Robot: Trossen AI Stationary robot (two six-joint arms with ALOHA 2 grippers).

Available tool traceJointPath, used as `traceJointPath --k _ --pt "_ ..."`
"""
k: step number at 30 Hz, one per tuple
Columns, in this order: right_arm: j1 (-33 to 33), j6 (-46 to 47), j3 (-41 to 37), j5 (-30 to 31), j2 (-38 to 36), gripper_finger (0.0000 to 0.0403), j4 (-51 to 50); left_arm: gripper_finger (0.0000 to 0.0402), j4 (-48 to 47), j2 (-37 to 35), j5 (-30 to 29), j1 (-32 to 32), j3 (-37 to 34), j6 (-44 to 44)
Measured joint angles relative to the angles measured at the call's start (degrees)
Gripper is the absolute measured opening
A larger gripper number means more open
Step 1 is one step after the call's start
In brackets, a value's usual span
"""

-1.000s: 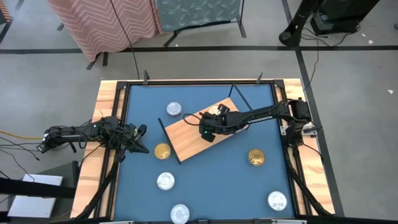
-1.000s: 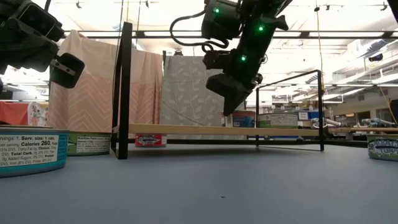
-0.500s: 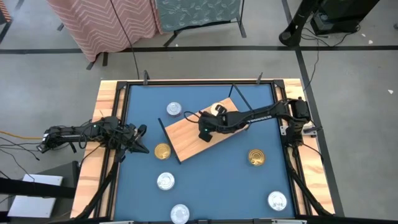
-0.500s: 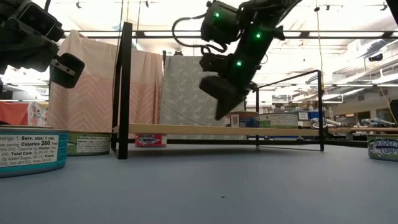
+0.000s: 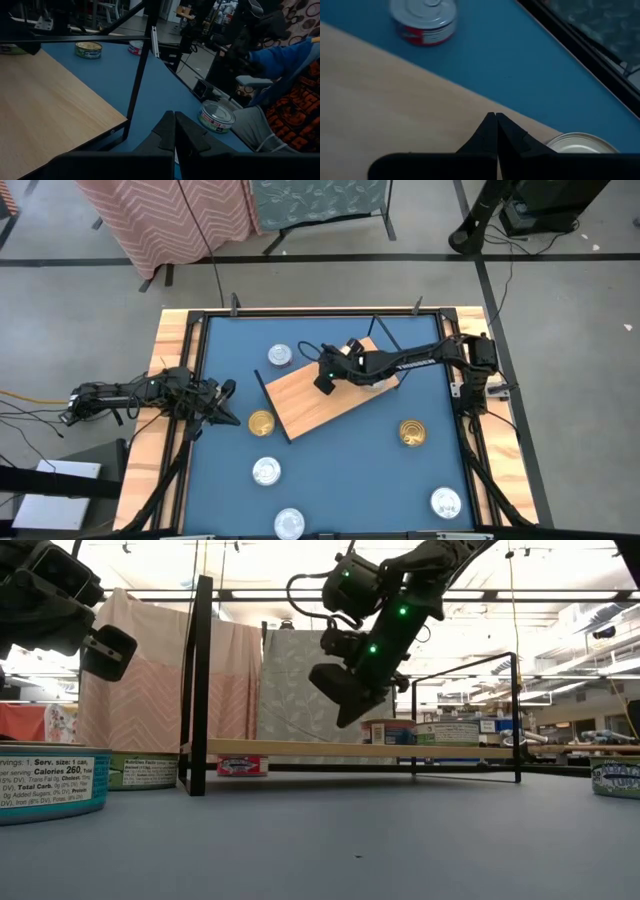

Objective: Stack canned seafood by type on shelf
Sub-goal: Put the blue/pink tuna can on the shelf, then put the green/blue tuna can on the shelf

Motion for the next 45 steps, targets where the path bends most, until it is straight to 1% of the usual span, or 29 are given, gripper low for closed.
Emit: traceJointPath --k 6,17,30,33,35,37,38,41,43,45 --pt "-0.7 1.7 0.0 0.4 0.0 0.0004 -1.3 0.0007 0.0 0.0 0.0 0.0 0.0 0.0" --pt "-0.7 4.7 0.0 2.3 0.0 0.0004 -8.4 0.0007 0.0 0.0 -0.1 0.0 0.0 0.0" --pt "-0.7 5.9 0.0 2.7 0.0 0.0004 -9.6 0.0007 0.0 0.0 -0.1 0.0 0.0 0.0" --pt "-0.5 5.9 0.0 3.8 0.0 0.0004 -10.9 0.0007 0.0 0.0 -0.1 0.0 0.0 0.0" --pt "0.1 4.1 0.0 4.6 0.0 0.0004 -9.8 0.0007 0.3 0.0 -0.1 0.0 0.0 0.0" --pt "1.4 0.9 0.0 5.4 -0.6 0.0004 -7.4 0.0007 3.0 0.0 -0.1 0.0 -0.1 0.0" --pt "2.3 -1.0 0.0 5.9 -1.3 0.0004 -5.9 0.0007 5.9 0.0 0.0 0.0 -0.1 -0.2" --pt "5.3 -6.7 0.0 9.2 -4.8 0.0004 -2.3 0.0007 17.6 0.0 1.2 0.0 -0.1 -0.3" --pt "7.7 -9.8 0.0 11.9 -7.9 0.0004 -2.0 0.0007 25.5 0.0 2.2 0.0 -0.1 -0.3" --pt "10.6 -12.0 0.0 14.8 -11.5 0.0004 -2.9 0.0007 29.0 0.0 2.3 0.0 1.0 -0.3"
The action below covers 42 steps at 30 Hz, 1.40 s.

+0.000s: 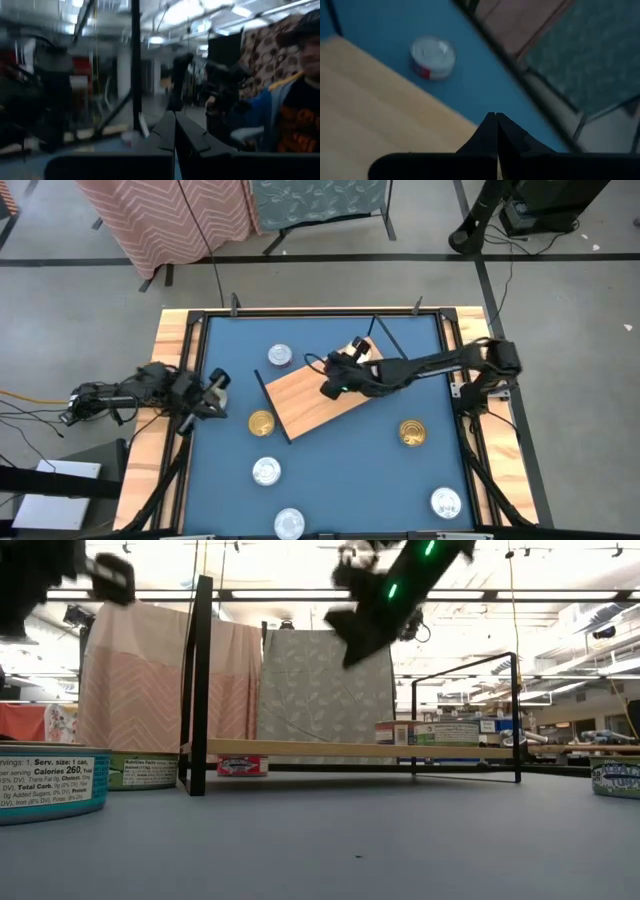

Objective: Stack canned seafood by type on shelf
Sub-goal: Put the green/blue tuna can on the shelf

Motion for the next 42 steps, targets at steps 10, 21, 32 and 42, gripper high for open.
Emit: traceJointPath --k 10,21,32,42 --pt "18.7 7.9 0.1 7.3 -19.4 0.0004 -18.9 0.0007 -24.8 5.7 -6.5 0.2 19.8 13.8" --pt "30.4 29.0 0.0 -4.5 -18.1 0.0004 -41.2 0.0007 -69.8 12.8 -12.3 0.2 45.0 11.1" --pt "36.2 43.1 0.0 -18.9 -12.1 0.0005 -41.3 0.0007 -72.8 11.5 -6.5 0.2 42.8 1.4" --pt "40.1 56.0 0.0 -27.3 -8.6 0.0005 -40.5 0.0007 -67.5 11.5 -1.4 0.1 32.0 0.0"
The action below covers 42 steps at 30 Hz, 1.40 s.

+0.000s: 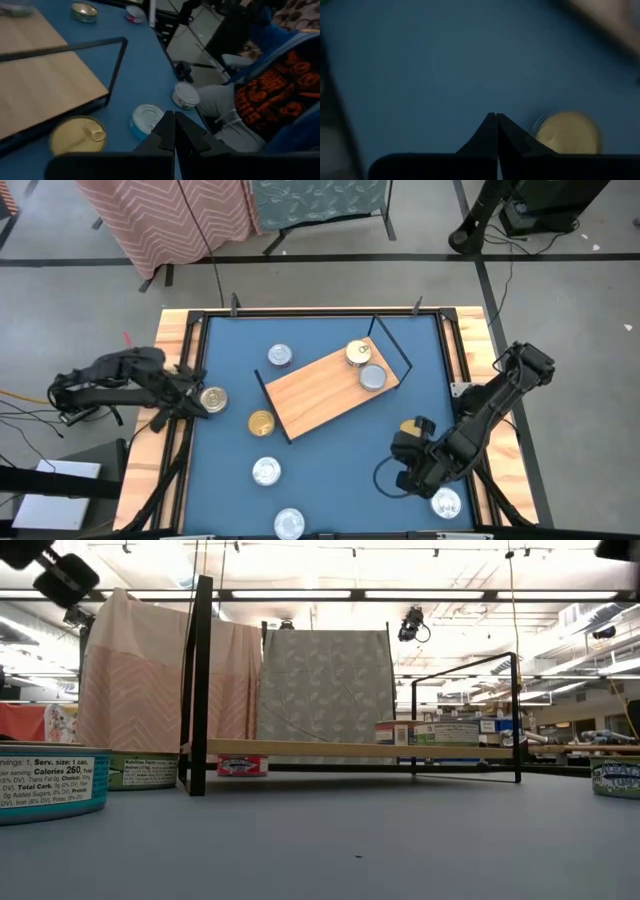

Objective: Stack canned seafood by type on shelf
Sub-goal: Put the green/blue tuna can on the shelf

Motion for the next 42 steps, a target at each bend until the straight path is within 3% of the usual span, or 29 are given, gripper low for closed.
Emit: traceJointPath --k 2,5,8,13,18,22,27,35,42 --pt "0.1 1.1 0.0 -2.7 0.4 0.0005 1.2 0.0007 3.1 0.0 1.5 0.0 -1.9 -0.1" --pt "0.6 -0.4 0.0 -1.5 0.6 0.0005 8.1 0.0007 10.4 0.0 4.0 0.0 -4.1 -0.2" --pt "0.5 -12.0 0.0 2.7 0.5 0.0005 24.3 0.0007 19.0 0.0 7.3 -0.1 -5.9 -2.2" --pt "0.9 -33.3 0.0 2.8 0.5 0.0005 48.1 0.0007 38.9 0.0 9.6 -1.8 -11.2 -5.4" --pt "2.1 -39.8 0.0 5.7 0.5 0.0005 51.4 0.0007 68.5 1.1 9.5 -7.4 -23.5 -16.8" --pt "2.4 -39.6 0.0 8.2 0.5 0.0005 50.0 0.0007 83.8 2.3 3.4 -13.7 -31.7 -19.1" --pt "2.3 -39.5 0.0 8.2 0.5 0.0005 50.0 0.0007 84.0 3.6 -4.5 -22.1 -35.1 -17.1" --pt "1.8 -39.5 0.0 8.2 0.5 0.0005 49.6 0.0007 82.5 9.3 -10.6 -34.0 -35.0 -18.0" --pt "1.7 -39.5 0.0 8.2 0.5 0.0005 49.3 0.0006 81.5 18.7 -26.6 -44.8 -35.0 -17.8"
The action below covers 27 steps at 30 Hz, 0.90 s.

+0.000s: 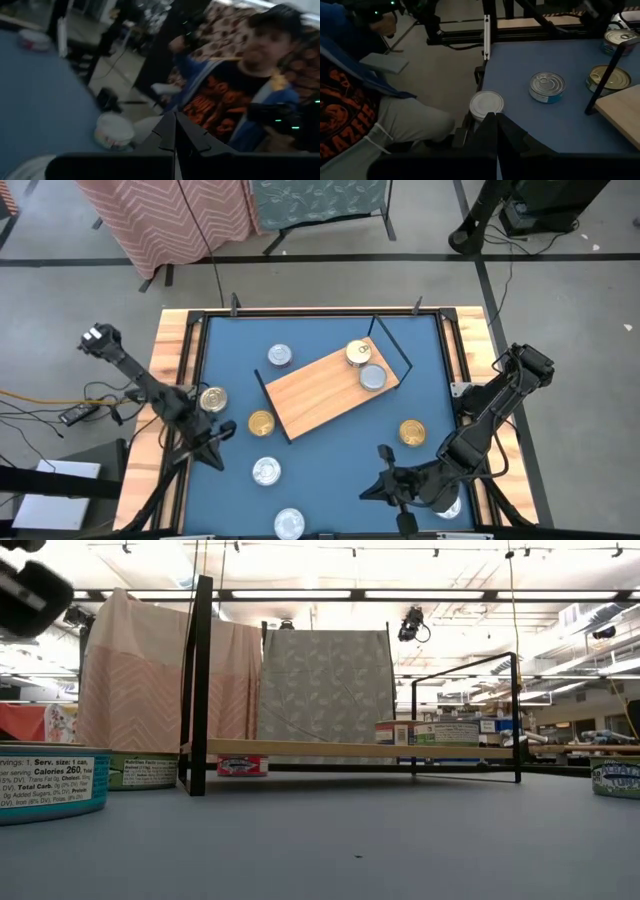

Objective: Stack canned seafood by type on shelf
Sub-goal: Put the green/blue tuna can on the shelf

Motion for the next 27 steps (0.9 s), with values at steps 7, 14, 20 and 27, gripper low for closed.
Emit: traceJointPath --k 7,14,20,27 --pt "0.0 0.0 0.0 0.0 0.0 0.0005 -0.4 0.0004 14.5 11.9 -9.6 -8.9 0.1 2.1" --pt "0.0 -0.2 0.0 0.4 0.0 0.0005 -0.7 0.0004 21.1 25.7 -13.8 -12.2 4.0 2.9" --pt "0.3 -0.2 0.0 0.4 0.0 0.0005 -0.7 0.0004 12.7 37.5 -12.8 -12.2 14.1 2.8" --pt "1.2 -0.2 0.0 0.4 0.0 0.0005 -0.7 0.0004 -28.7 44.9 -18.5 -12.2 30.6 -0.1"
